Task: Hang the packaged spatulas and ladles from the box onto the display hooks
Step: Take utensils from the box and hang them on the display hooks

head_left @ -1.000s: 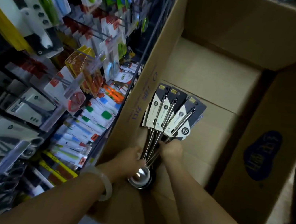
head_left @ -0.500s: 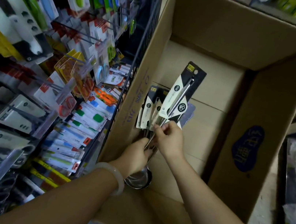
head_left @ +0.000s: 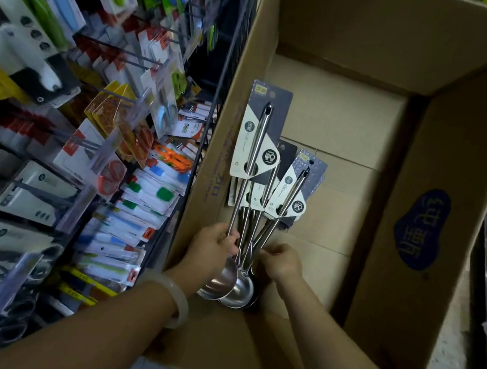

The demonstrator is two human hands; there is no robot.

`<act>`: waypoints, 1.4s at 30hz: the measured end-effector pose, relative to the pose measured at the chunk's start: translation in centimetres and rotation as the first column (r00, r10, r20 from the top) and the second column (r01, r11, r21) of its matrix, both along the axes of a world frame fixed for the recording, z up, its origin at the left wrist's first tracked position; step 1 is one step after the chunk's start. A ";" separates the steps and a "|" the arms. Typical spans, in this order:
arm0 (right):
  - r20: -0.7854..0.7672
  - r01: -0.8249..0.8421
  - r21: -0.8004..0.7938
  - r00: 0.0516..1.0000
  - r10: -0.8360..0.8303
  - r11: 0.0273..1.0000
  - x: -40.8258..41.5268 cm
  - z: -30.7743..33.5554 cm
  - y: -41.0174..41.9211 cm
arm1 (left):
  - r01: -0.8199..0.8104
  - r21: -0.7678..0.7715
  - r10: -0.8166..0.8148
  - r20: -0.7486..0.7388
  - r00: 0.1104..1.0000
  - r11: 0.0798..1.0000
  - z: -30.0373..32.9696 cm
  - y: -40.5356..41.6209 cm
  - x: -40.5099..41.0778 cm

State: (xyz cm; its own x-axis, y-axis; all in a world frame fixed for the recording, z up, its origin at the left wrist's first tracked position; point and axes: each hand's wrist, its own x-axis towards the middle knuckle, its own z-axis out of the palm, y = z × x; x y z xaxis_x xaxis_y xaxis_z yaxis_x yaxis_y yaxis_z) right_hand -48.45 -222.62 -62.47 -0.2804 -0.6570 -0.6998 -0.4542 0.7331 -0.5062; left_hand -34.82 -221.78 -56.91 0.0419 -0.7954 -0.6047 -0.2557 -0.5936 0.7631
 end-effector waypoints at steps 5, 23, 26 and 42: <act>-0.049 0.058 -0.060 0.997 -0.061 0.996 1.5 0.4 -0.7 | 0.023 -0.021 -0.023 0.001 1.000 1.000 -0.1 0.2 0.2; 0.497 0.339 -0.152 0.838 -0.225 0.928 -1.7 7.5 0.6 | 0.045 -0.183 -0.056 -0.056 0.997 0.982 4.3 0.3 -0.5; 0.465 0.303 -0.304 0.875 -0.137 0.903 -1.5 10.7 -0.2 | 0.000 -0.227 -0.020 -0.087 0.996 0.974 6.5 -0.4 -0.8; 0.246 -0.173 -0.732 0.835 0.492 0.659 4.3 22.8 3.5 | -0.296 -0.559 0.356 -0.003 0.935 0.774 17.4 9.7 3.3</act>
